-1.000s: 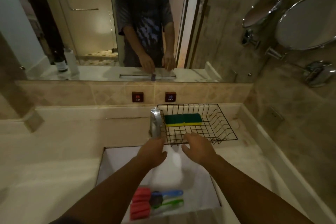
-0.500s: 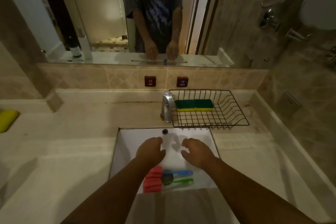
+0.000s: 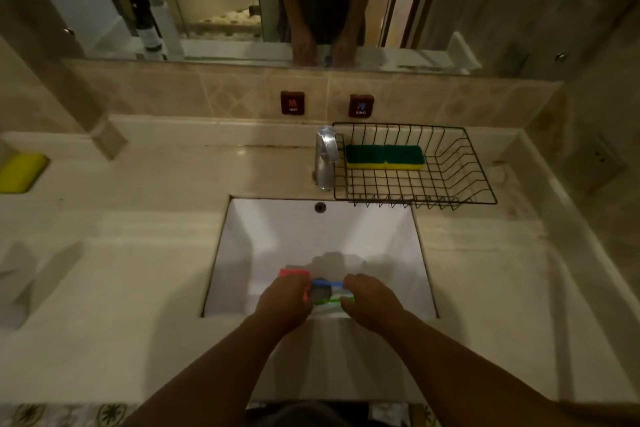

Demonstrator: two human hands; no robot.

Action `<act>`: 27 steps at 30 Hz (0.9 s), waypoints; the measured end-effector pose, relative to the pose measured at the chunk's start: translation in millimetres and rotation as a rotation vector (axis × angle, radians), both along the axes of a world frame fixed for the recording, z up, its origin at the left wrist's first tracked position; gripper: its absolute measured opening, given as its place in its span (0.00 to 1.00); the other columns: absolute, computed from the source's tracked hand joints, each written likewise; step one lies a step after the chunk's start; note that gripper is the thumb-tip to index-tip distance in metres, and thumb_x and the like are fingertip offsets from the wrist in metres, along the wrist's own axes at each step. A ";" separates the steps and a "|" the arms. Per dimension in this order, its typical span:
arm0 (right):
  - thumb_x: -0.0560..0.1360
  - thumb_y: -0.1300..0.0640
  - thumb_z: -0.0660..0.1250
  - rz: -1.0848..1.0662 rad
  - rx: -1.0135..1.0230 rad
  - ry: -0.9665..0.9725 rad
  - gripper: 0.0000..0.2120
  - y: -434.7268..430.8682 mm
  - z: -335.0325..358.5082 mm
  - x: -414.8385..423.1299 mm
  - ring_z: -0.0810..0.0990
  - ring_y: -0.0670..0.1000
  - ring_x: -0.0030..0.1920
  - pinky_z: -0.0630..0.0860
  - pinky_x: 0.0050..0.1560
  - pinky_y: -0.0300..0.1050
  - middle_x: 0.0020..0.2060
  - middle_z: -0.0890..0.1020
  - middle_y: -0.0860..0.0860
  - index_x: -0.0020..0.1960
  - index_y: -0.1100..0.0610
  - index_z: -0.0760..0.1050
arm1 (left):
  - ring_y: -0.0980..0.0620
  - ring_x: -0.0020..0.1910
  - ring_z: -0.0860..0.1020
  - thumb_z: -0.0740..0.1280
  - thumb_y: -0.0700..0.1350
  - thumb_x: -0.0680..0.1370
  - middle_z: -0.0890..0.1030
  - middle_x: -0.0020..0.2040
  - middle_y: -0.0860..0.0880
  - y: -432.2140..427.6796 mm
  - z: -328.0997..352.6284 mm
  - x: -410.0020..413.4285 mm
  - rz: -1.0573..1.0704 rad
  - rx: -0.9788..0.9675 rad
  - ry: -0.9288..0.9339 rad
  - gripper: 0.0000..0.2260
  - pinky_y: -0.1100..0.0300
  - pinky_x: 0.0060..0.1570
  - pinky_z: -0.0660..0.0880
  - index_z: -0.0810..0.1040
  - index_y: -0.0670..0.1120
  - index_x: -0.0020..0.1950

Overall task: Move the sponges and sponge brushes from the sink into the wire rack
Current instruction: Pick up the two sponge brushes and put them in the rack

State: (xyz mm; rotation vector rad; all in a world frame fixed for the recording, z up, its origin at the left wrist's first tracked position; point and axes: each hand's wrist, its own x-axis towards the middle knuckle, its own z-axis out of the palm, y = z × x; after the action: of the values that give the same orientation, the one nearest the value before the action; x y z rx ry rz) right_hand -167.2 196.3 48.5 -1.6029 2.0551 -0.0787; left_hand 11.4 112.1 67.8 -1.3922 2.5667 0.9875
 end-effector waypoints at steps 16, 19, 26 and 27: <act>0.78 0.46 0.60 -0.029 0.055 -0.068 0.19 24.1 -28.2 -4.9 0.74 0.55 0.62 0.71 0.61 0.49 0.62 0.77 0.54 0.64 0.54 0.72 | 0.47 0.47 0.80 0.60 0.43 0.79 0.83 0.48 0.46 27.6 -23.7 -5.9 0.121 0.059 -0.096 0.09 0.50 0.52 0.79 0.80 0.45 0.49; 0.78 0.43 0.59 -0.053 0.050 -0.096 0.18 27.1 -35.3 -7.6 0.75 0.54 0.59 0.72 0.58 0.49 0.59 0.78 0.54 0.62 0.53 0.72 | 0.48 0.43 0.81 0.62 0.44 0.79 0.83 0.44 0.47 30.9 -25.2 -12.0 0.206 0.065 -0.086 0.08 0.51 0.50 0.80 0.80 0.47 0.46; 0.77 0.38 0.56 -0.089 0.055 -0.086 0.19 26.4 -48.7 -10.3 0.77 0.54 0.57 0.73 0.54 0.49 0.55 0.79 0.52 0.58 0.50 0.72 | 0.45 0.47 0.81 0.65 0.45 0.77 0.83 0.47 0.45 35.4 -35.0 -18.1 0.274 0.023 -0.076 0.06 0.53 0.49 0.78 0.81 0.46 0.48; 0.77 0.39 0.56 -0.086 0.055 -0.082 0.19 24.7 -50.3 -11.2 0.77 0.54 0.57 0.73 0.54 0.50 0.55 0.79 0.52 0.58 0.51 0.72 | 0.45 0.47 0.80 0.65 0.45 0.77 0.83 0.47 0.45 34.4 -37.6 -19.8 0.276 0.019 -0.068 0.06 0.53 0.49 0.78 0.81 0.46 0.49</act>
State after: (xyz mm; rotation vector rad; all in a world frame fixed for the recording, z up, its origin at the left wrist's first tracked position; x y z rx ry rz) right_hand -178.4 221.0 -1.8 -1.4543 2.0448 -0.1158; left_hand -8.3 146.5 30.3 -1.7771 2.3533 0.9744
